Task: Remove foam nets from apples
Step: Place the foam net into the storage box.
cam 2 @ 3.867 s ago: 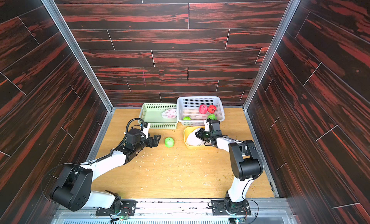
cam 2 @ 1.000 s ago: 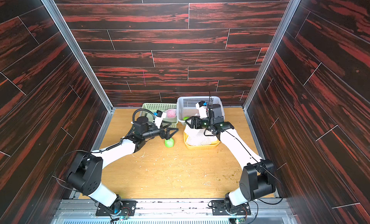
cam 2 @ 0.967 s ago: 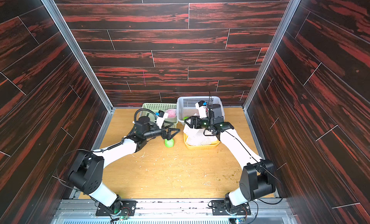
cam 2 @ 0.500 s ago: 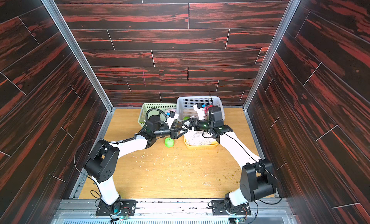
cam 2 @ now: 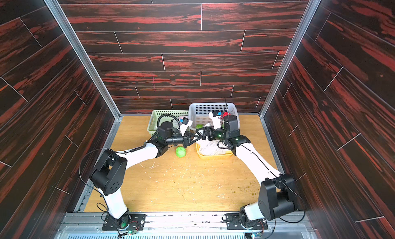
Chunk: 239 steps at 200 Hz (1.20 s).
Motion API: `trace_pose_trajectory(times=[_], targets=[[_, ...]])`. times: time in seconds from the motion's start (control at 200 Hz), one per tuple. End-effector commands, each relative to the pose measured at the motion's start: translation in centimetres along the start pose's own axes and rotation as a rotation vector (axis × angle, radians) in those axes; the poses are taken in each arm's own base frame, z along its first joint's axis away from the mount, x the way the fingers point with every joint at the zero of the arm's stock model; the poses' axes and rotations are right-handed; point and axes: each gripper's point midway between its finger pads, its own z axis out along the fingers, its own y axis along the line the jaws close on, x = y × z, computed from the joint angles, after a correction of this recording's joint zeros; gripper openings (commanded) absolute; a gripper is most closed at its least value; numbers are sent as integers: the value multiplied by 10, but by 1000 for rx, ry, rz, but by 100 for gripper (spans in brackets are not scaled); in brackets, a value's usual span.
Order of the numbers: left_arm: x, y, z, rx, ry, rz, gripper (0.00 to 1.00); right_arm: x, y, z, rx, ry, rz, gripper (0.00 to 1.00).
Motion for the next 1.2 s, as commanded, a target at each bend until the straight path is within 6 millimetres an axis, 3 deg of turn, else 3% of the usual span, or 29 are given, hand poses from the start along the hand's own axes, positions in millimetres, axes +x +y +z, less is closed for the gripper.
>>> trace_pose_trajectory(times=[0.0, 0.261, 0.446, 0.601, 0.696, 0.837, 1.002, 1.067, 1.152, 1.192], targets=[[-20, -11, -5, 7, -30, 4, 14, -2, -13, -10, 104, -34, -29, 94], [-7, 3, 1, -18, -5, -39, 13, -10, -28, -26, 145, -102, 22, 96], [-6, 16, 15, -18, 41, -57, 14, -17, -55, -52, 232, -167, 108, 96], [0, 30, 32, -14, 99, -76, 16, -11, -81, -70, 325, -183, 188, 96], [12, 37, 45, -16, 164, -86, 16, -8, -101, -88, 404, -232, 237, 96], [32, 42, 62, -37, 255, -83, 18, -13, -107, -114, 412, -316, 260, 96], [65, 52, 72, -95, 404, -71, 23, -15, -99, -112, 353, -302, 239, 96], [71, 57, 72, -117, 427, -80, 30, -14, -98, -110, 339, -298, 241, 96], [69, 62, 71, -152, 424, -72, 50, -14, -96, -107, 315, -290, 239, 96], [65, 62, 70, -162, 421, -68, 64, -14, -95, -105, 307, -285, 242, 96]])
